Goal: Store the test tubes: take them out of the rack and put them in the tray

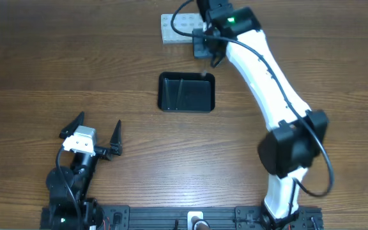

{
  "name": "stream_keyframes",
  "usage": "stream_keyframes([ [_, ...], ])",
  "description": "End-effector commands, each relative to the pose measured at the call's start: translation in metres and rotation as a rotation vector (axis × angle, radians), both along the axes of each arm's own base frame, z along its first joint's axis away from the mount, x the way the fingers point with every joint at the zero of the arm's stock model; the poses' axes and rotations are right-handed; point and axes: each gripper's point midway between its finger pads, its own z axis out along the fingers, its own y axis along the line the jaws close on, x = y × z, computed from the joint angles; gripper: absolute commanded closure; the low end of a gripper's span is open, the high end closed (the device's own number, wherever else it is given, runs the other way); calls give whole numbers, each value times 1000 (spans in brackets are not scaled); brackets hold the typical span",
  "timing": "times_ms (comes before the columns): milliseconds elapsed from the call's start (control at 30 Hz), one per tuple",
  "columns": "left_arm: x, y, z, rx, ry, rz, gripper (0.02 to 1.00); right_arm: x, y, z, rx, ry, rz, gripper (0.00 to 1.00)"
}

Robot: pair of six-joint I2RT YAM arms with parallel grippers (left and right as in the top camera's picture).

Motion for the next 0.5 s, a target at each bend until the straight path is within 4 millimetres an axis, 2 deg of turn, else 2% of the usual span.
stream_keyframes([
  [33,-1,-2,-2,13,-4,-13,18,-9,19,-39,97,143,10,985],
  [200,-1,-2,-1,13,-5,-13,18,-13,18,-63,72,205,7,987],
  [500,-1,-2,-1,13,-5,-13,18,-19,32,-95,41,259,34,982],
])
